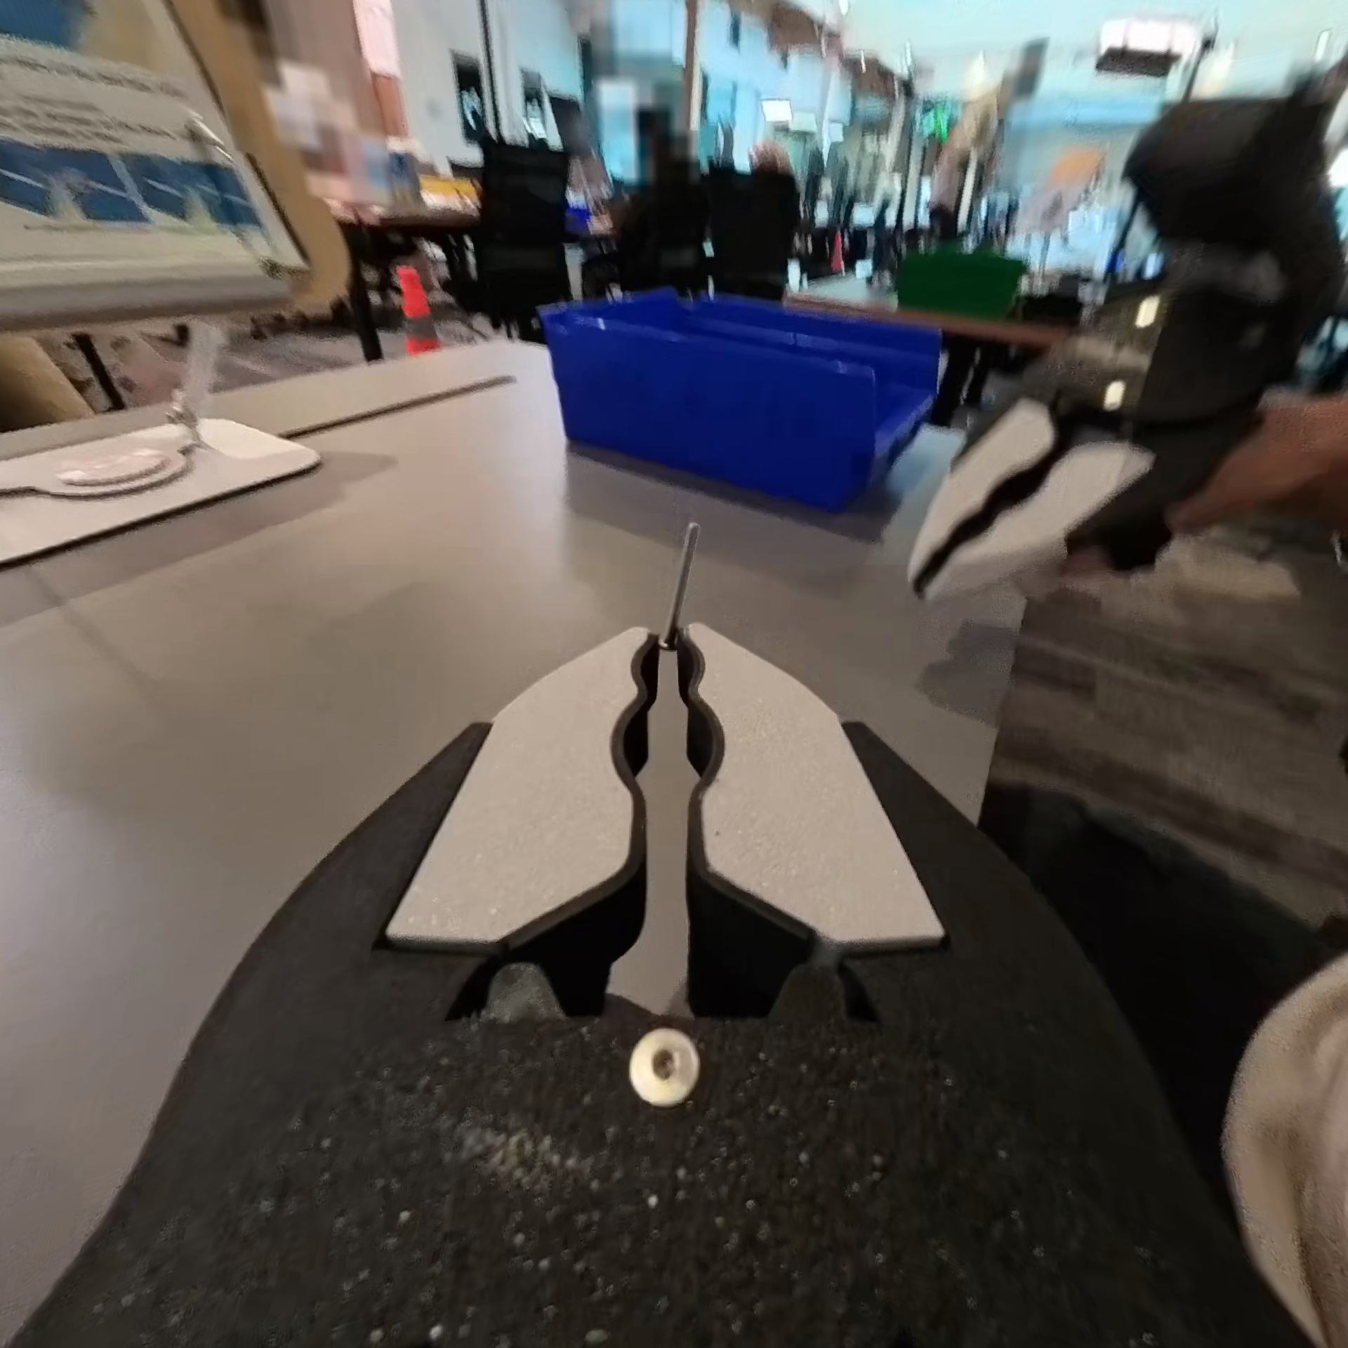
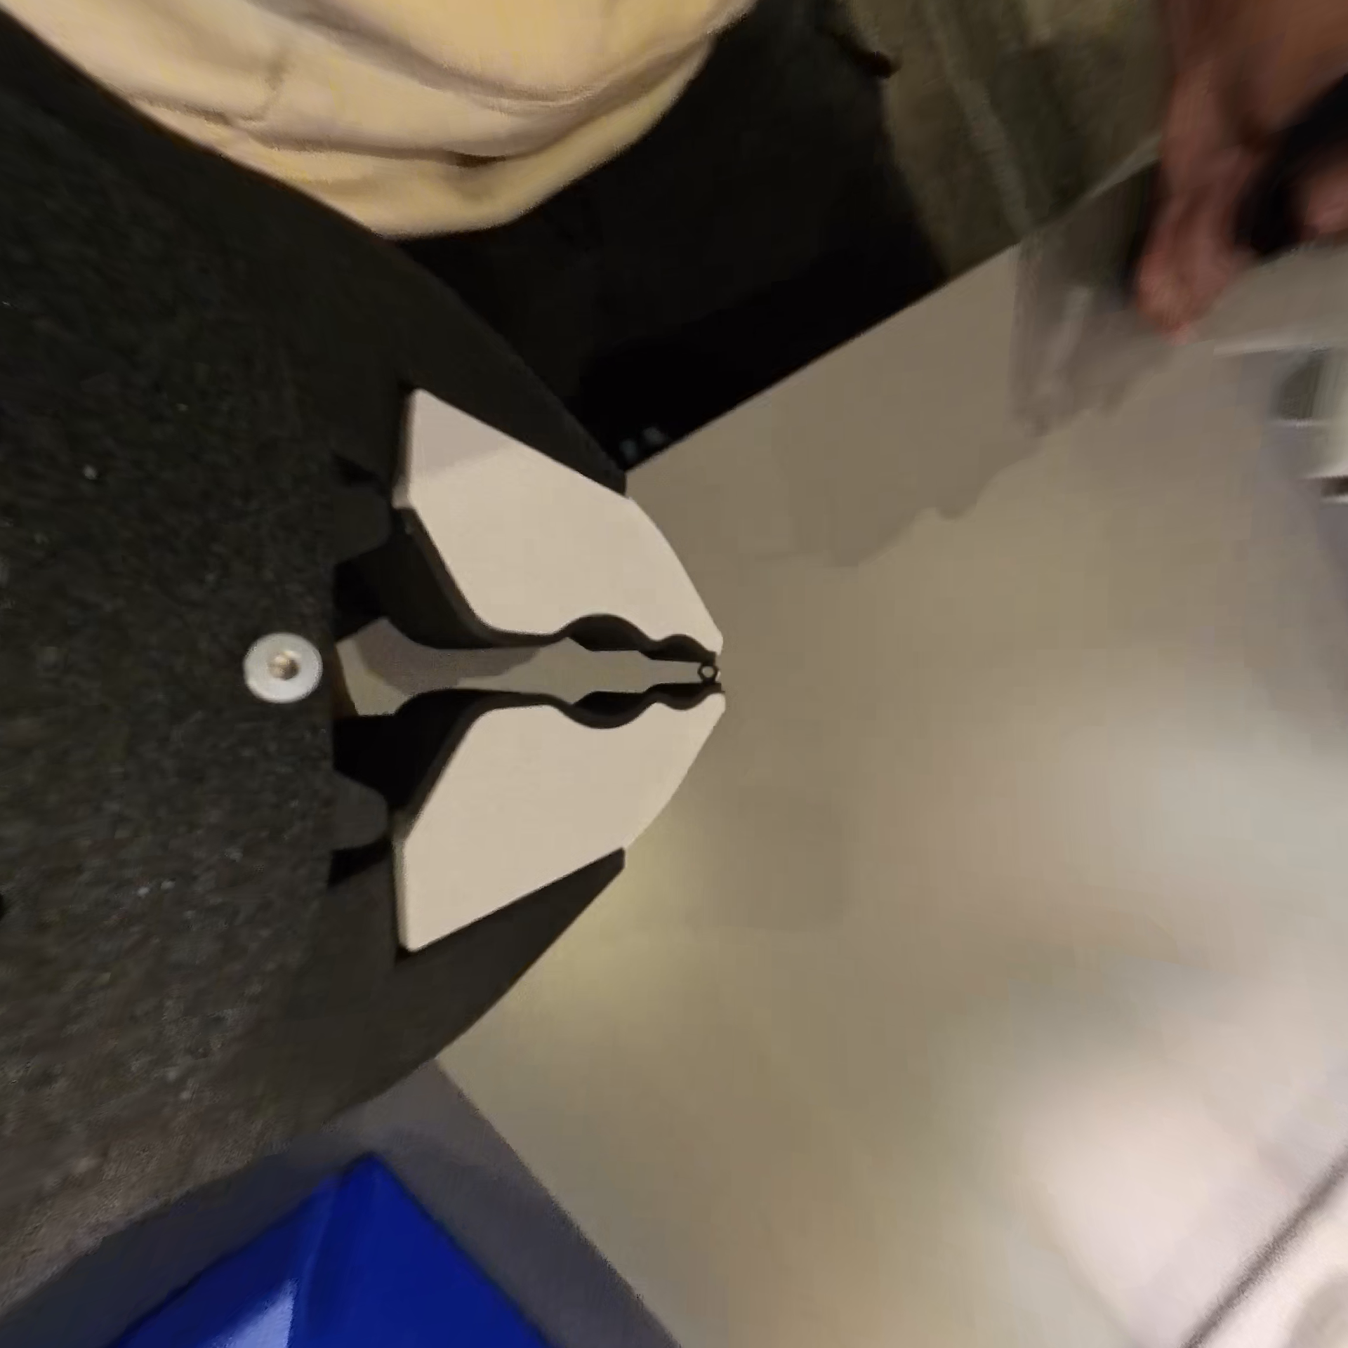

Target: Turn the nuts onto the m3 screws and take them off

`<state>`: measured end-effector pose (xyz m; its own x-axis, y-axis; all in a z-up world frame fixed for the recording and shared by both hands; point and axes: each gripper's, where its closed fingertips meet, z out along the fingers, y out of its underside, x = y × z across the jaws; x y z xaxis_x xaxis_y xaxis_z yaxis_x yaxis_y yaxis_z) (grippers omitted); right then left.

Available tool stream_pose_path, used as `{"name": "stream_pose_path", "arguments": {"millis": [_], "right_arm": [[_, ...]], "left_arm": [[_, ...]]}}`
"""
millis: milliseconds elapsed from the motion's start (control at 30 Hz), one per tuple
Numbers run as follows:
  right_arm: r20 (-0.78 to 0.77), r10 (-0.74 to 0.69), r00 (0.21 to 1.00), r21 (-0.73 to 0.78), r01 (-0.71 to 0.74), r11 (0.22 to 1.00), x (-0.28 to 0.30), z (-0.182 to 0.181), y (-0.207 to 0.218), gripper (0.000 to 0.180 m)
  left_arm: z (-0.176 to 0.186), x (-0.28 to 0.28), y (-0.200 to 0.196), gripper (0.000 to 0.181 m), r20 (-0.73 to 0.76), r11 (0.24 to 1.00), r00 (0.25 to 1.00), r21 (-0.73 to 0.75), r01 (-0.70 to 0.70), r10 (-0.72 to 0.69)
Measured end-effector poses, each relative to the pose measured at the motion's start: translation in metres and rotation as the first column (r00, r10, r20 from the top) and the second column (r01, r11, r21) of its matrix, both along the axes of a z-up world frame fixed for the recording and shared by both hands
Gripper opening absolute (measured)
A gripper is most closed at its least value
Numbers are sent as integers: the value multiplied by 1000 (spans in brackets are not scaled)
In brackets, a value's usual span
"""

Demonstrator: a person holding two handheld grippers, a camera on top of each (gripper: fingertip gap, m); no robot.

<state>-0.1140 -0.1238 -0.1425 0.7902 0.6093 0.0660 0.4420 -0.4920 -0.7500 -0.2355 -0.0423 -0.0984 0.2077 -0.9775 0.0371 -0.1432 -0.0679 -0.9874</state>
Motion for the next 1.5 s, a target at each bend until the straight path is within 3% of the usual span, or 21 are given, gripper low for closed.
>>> {"name": "stream_pose_path", "arguments": {"millis": [33,133,400,700,1500], "right_arm": [[-25,-7,1000,35,8,999,-2,8,5,5],[-84,-5,996,107,14,994,-11,26,18,5],[-141,109,984,210,-78,975,-44,68,49,5],[-111,197,974,221,-169,961,-67,74,58,5],[-60,233,971,203,-217,955,-74,65,55,5]], "left_arm": [[-7,4,-1,4,-62,999,998,29,15,-14],[-18,16,-1,4,-191,992,981,110,62,-40],[-9,40,-5,4,-300,953,944,220,207,-135],[3,48,-14,4,-296,939,940,242,246,-170],[6,46,-19,4,-251,945,944,192,264,-213]]}}
